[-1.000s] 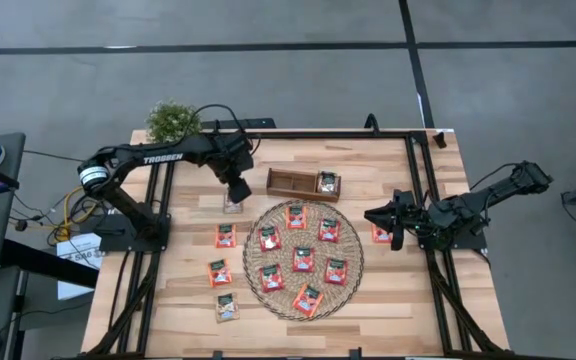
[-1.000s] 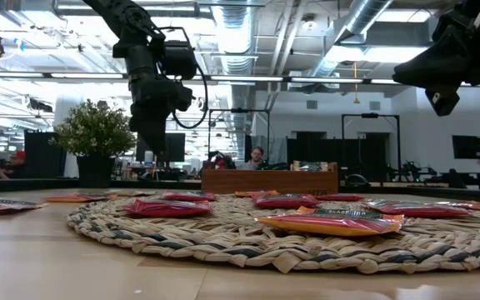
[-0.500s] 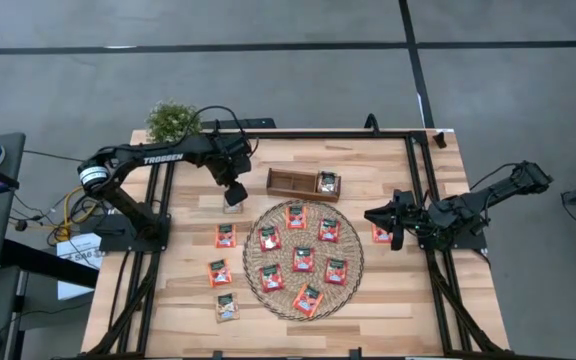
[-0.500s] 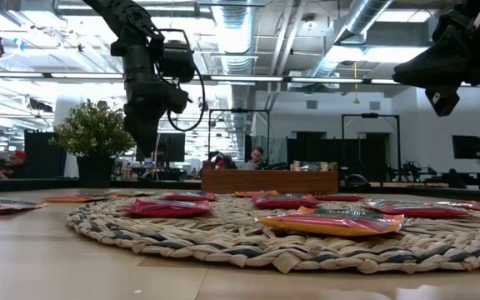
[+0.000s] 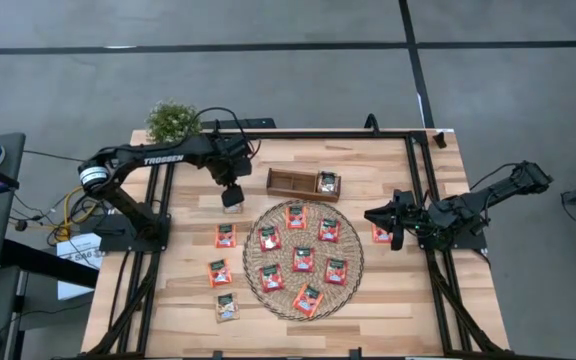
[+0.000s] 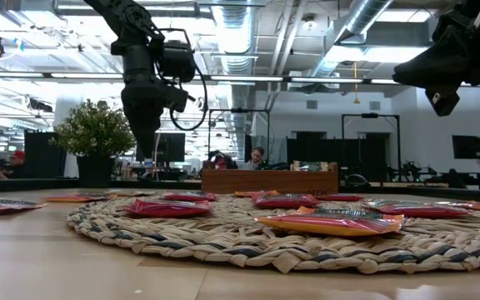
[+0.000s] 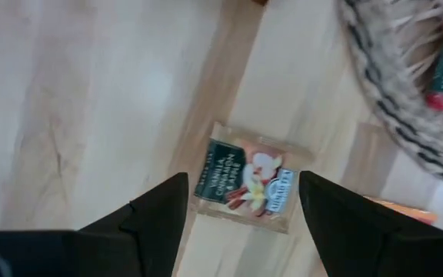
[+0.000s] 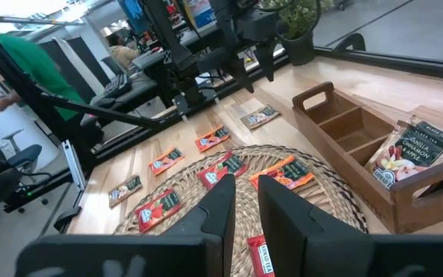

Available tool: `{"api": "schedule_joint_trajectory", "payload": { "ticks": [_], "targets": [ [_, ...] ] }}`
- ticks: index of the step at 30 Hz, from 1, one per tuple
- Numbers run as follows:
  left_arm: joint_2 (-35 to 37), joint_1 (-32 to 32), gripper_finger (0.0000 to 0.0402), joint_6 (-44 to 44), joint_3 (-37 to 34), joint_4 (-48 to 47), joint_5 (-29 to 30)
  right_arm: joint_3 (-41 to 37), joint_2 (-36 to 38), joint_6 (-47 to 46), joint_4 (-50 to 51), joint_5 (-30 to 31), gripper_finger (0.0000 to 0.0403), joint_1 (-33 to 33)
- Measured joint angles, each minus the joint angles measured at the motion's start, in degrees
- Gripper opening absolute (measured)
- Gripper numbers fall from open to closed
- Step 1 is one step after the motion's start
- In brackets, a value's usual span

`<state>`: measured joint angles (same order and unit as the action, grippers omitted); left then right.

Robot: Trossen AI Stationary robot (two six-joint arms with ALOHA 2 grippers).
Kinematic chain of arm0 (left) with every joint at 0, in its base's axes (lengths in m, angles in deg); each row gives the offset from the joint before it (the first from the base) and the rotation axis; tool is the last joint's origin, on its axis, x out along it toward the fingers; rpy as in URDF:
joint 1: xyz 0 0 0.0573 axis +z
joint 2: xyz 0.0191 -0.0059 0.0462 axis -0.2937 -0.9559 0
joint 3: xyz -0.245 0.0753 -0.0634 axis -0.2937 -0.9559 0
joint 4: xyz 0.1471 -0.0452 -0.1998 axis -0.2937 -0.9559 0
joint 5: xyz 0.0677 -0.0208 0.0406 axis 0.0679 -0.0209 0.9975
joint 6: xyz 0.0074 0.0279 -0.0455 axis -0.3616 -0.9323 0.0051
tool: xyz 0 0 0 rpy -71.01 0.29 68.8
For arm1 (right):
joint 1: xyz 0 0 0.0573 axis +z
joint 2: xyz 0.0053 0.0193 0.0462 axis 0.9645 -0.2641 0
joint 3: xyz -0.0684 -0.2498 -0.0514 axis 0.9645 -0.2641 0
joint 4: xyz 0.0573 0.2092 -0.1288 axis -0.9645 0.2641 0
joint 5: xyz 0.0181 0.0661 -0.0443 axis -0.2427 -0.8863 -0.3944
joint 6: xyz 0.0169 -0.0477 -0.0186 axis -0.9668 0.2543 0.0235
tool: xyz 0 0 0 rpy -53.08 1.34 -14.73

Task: Pick & Place Tea
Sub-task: Put the brown tea bag into the right section of the wooden organizer

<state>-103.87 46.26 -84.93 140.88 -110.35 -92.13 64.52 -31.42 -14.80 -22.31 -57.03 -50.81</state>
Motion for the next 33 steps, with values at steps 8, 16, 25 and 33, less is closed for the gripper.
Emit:
{"api": "schedule_joint_trajectory", "payload": {
  "ticks": [8,16,25,33],
  "targets": [
    [-0.15,0.09,0.0241,-5.45,-2.48,0.51,1.60,0.00,0.00,0.00,0.01,0.00,0.0052,0.00],
    [-3.43,1.30,0.0241,-6.12,-2.59,4.53,1.39,0.00,0.00,0.00,0.00,0.00,0.0052,-0.02],
    [-12.86,2.05,0.0241,-4.69,-2.29,3.41,1.74,0.00,0.00,-0.47,0.00,-0.02,0.0052,0.00],
    [-13.70,2.29,0.0241,-4.17,-2.33,3.36,1.58,0.00,0.00,-0.52,-0.01,-0.01,0.0052,-0.02]
  ]
}}
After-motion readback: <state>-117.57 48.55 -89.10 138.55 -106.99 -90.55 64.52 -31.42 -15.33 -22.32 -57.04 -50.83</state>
